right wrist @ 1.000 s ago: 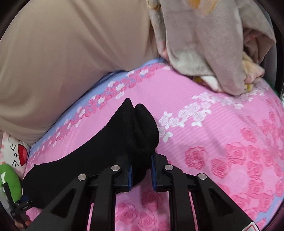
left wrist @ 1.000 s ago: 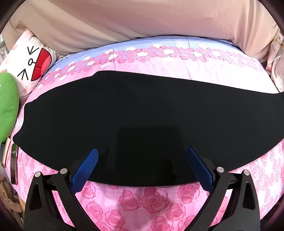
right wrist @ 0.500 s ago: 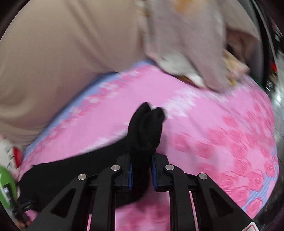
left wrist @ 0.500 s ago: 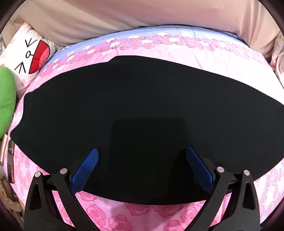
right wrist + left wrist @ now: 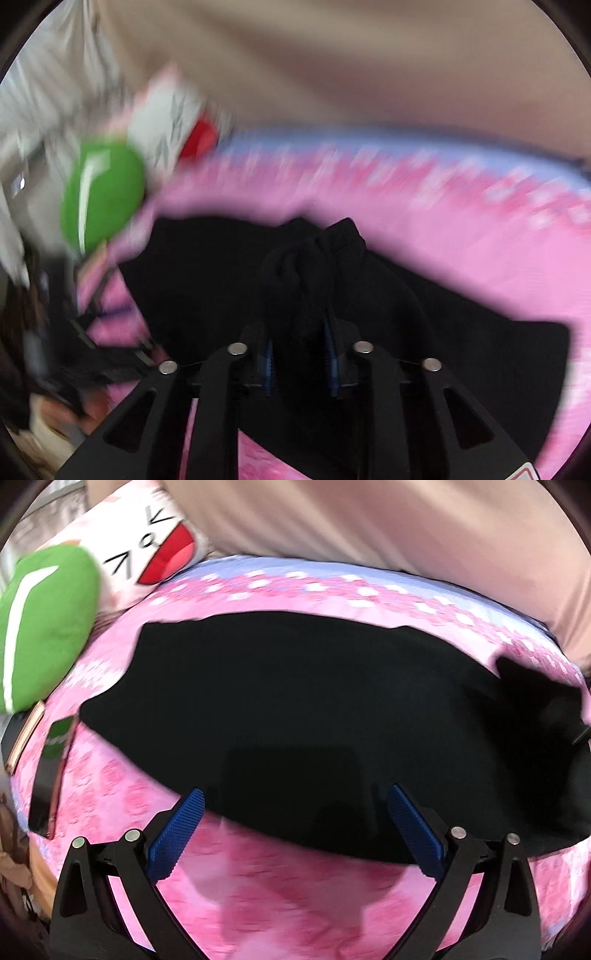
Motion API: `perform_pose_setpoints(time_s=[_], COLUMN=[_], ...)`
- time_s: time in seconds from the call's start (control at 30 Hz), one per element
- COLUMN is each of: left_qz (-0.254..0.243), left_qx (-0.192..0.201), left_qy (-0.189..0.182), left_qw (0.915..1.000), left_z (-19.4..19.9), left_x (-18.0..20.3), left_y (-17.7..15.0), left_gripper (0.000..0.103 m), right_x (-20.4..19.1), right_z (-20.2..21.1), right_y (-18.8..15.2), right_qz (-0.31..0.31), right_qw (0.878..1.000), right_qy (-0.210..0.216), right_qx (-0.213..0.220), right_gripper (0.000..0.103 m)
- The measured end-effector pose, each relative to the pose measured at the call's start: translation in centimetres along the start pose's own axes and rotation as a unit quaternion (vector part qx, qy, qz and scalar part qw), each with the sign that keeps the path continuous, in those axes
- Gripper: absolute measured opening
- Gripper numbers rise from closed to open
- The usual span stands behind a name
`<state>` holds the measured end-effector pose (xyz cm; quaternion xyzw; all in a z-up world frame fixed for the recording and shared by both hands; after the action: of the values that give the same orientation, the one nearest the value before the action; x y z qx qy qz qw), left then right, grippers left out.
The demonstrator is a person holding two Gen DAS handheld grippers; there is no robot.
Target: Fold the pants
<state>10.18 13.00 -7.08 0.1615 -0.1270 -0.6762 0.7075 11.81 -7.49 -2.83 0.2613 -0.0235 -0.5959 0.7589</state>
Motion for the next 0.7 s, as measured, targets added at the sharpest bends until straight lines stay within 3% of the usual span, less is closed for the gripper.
perform_pose_setpoints(time_s=[0.07, 0.17, 0.2, 0.23, 0.3, 0.4, 0.5, 0.7], left_qz=[0.009, 0.021, 0.024, 0.028, 0.028, 0.026, 0.013, -0.009], left_qx=[-0.002, -0.001, -0.001, 0.0, 0.002, 0.007, 0.011, 0.013], left_qy=[0.006, 0.006, 0.005, -0.001, -0.009, -0.023, -0.032, -0.031], left_qw=[0.9999, 0.9998, 0.9997, 0.9996, 0.9996, 0.9994, 0.9994, 0.9994], left_z=[-0.2, -0.3, -0.3, -0.3, -0.2, 0.0, 0.2, 1.2], left_x=[-1.5, -3.3, -3.6, -3.8, -3.6, -2.3, -0.2, 2.7], left_y=[-0.3, -0.7, -0.8, -0.9, -0.8, -0.5, -0.2, -0.4], left_gripper=[0.097, 0.097, 0.097, 0.097, 0.097, 0.097, 0.097, 0.097], right_x=[-0.8, -0.4, 0.6, 2.0, 5.3, 10.0, 13.7, 14.5], right_z=[-2.7, 1.4, 3.4, 5.8, 10.5, 13.6, 12.7, 7.2], right_y=[-1.2, -3.2, -3.7, -4.6, -7.1, -11.4, -14.5, -15.0], right_qz=[-0.001, -0.015, -0.031, -0.051, -0.09, -0.151, -0.215, -0.227], right_qw=[0.999, 1.0, 0.999, 0.997, 0.99, 0.977, 0.97, 0.972], right_qy=[-0.004, 0.006, 0.006, -0.008, -0.064, -0.122, -0.101, -0.04], right_qx=[-0.033, 0.009, 0.029, 0.052, 0.091, 0.084, 0.061, 0.038], right_gripper=[0.029, 0.035, 0.043, 0.056, 0.067, 0.067, 0.068, 0.068])
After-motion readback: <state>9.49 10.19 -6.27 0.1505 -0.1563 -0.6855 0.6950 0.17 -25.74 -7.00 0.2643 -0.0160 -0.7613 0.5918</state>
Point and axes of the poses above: each gripper's, at about its wrist camera, not at the fingertips, and z roughly against the way its jaws point, x to its right, y to its top, the point moved 2 cm from there along -z, roughly the way its jaws point, and after that the axes turned 11 degrees about -x, right-handed, at the moved point
